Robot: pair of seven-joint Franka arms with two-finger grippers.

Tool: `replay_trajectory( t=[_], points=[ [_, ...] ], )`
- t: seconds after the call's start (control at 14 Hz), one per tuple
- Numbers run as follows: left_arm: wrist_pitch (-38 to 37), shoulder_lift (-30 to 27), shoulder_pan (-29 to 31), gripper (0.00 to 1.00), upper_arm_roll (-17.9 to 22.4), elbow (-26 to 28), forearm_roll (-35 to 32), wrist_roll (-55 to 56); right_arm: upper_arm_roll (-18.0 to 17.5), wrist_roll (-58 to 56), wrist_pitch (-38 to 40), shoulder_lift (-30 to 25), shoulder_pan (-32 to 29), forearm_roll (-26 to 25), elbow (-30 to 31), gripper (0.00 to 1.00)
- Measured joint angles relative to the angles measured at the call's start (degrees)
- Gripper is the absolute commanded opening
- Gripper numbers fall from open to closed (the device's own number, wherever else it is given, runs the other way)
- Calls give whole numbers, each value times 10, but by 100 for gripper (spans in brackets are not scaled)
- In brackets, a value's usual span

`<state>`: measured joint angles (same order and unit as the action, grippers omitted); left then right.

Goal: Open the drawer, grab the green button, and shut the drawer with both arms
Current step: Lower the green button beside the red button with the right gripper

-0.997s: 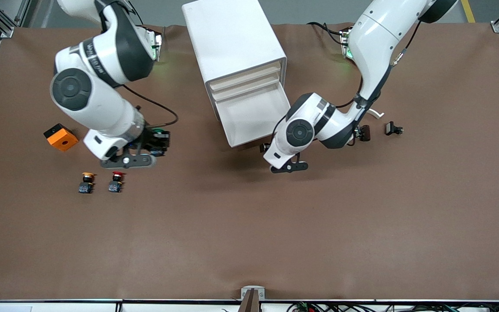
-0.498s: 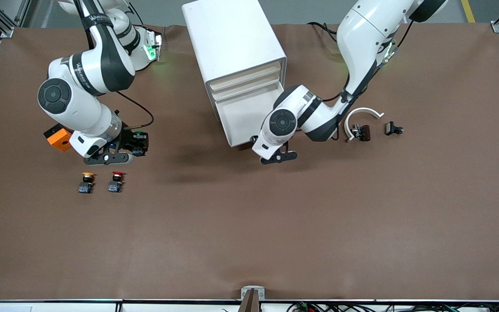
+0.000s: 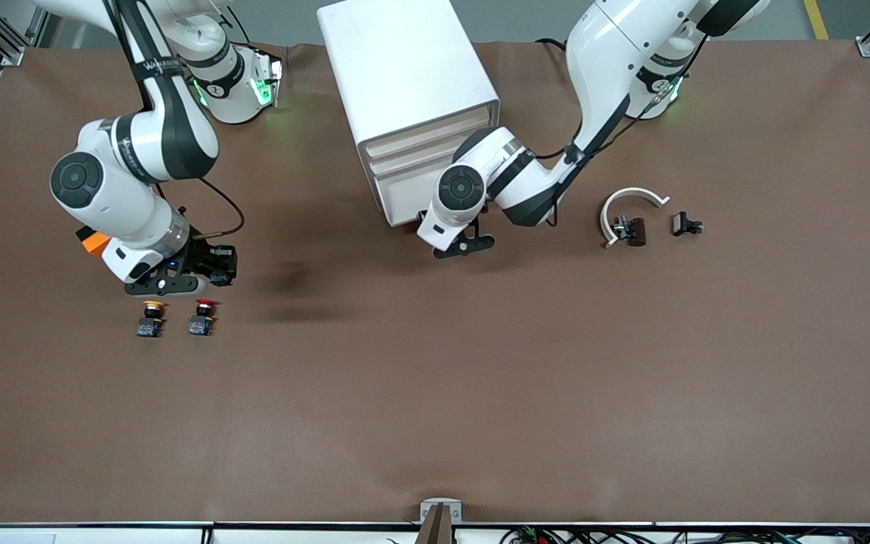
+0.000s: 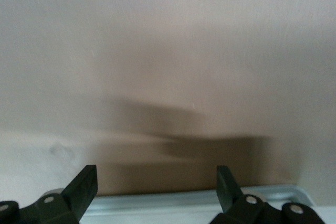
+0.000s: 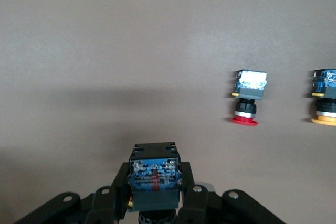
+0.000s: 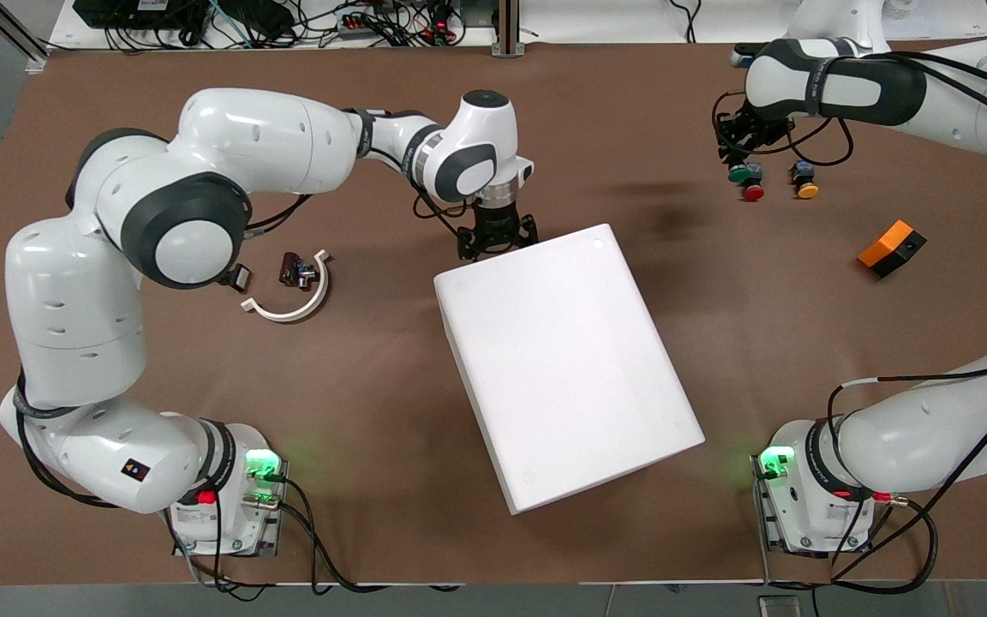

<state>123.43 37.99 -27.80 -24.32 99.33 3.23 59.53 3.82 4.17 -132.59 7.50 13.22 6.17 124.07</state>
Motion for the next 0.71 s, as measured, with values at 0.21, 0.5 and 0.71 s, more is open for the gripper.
replay_trajectory(
  t=[0.21, 0.5, 0.71],
  points=[
    [0, 0, 0, 100, -18, 12, 26, 2, -1, 0, -46, 39, -2, 0, 3, 0],
    [0, 0, -9, 100, -37, 21, 36, 45, -1, 1, -106, 94, -4, 1, 3, 0],
    [0, 1, -23, 100, -36, 21, 48, 83, -2, 2, -137, 125, -5, 24, 0, 0]
  ],
)
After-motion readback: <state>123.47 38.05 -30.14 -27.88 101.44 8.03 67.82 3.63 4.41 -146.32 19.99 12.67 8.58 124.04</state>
